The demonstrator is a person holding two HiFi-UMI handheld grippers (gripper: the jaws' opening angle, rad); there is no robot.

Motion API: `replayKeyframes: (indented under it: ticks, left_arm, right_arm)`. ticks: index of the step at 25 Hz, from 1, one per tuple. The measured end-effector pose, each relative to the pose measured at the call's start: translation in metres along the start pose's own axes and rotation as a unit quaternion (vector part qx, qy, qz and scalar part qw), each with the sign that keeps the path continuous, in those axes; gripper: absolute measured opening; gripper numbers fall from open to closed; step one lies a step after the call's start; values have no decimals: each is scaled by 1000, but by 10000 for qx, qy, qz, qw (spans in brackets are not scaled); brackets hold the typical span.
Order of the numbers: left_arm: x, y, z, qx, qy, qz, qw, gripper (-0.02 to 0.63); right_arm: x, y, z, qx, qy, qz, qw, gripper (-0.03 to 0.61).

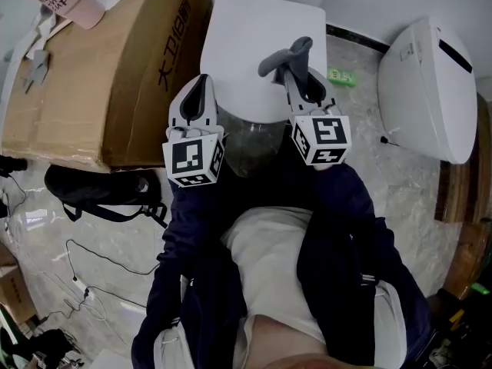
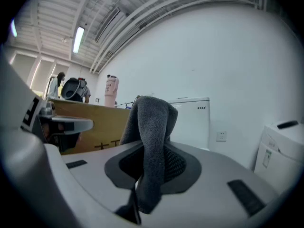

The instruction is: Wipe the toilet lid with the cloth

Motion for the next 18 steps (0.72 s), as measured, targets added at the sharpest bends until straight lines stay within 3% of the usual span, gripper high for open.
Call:
replayKeyframes:
  ticks: [2,4,9,15,18]
  left_arm:
    - [1,0,-2,24,-20,-18,10000,17]
    - [1,-1,-3,40,-17,-34,10000,17]
    - [5,-5,-6,160,-123,-84,9998,17]
    - [12,-14,-10,65,-80,-165,9998,17]
    - [19,-17,-13,-26,-38,-273,9996,17]
  right_arm:
    - [-10,-7,-1,645,141,-266,9975,72]
    - [-23,-18,-1,1452,319,-552,9874,72]
    - [-65,-69,13,3490,915,-1035,9269,72]
    - [-128,-131,51,4621,1618,-1352,8614,72]
    - [-159,-156,72,4885,1912,-1395,8398,72]
Point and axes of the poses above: the fingertips, and each gripper's own axes: x backward along the fingers, y to its left, z out of its underside, the point moved 6 cm from there along x, backward along the fingers, and after that the axes turned 13 degrees about -y, right-handed, at the moved point
